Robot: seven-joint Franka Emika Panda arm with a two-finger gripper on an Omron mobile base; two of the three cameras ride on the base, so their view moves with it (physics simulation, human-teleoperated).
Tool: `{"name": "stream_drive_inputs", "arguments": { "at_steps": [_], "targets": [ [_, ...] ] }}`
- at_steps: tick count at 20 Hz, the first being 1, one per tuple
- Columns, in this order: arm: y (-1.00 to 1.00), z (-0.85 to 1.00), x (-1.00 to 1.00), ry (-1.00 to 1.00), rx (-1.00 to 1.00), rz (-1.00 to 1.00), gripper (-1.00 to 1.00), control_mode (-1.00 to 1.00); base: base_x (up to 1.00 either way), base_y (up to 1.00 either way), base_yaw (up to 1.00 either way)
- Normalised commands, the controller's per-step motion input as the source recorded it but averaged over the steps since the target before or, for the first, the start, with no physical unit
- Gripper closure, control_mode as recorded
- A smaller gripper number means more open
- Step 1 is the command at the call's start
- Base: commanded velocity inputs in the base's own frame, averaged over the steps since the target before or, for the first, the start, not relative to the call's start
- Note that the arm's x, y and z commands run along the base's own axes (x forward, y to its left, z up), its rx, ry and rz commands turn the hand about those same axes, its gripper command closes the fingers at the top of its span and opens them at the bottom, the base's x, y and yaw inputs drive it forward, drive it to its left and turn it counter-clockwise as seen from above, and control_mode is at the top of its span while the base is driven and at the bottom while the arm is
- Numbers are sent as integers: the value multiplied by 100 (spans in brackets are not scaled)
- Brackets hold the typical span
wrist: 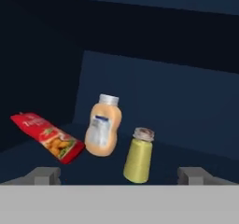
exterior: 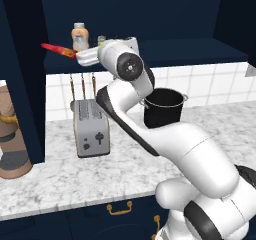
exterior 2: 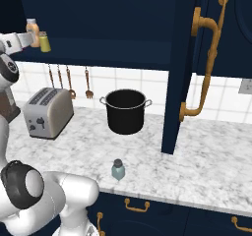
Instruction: Put the shaker and condiment bottle from the counter next to their counterparts in the cabinet.
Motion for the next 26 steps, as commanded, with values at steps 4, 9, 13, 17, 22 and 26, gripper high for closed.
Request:
{"name": "stream_drive_inputs", "arguments": {
  "at_steps": [4,9,13,17,22,26],
  "targets": [
    [-75,23,-27,10,23,-14,-100,-100,0,0,0],
    [-70,1,-76,1,21,-14,-100,-100,0,0,0],
    [-50,0,-100,0,16,-15,-100,-100,0,0,0],
    [-3,0,-52,0,5,-11,-100,-100,0,0,0],
    [-24,3,-5,1,2,-1,-100,-100,0,0,0],
    [-45,0,3,19,7,4,-100,-100,0,0,0]
  ]
}}
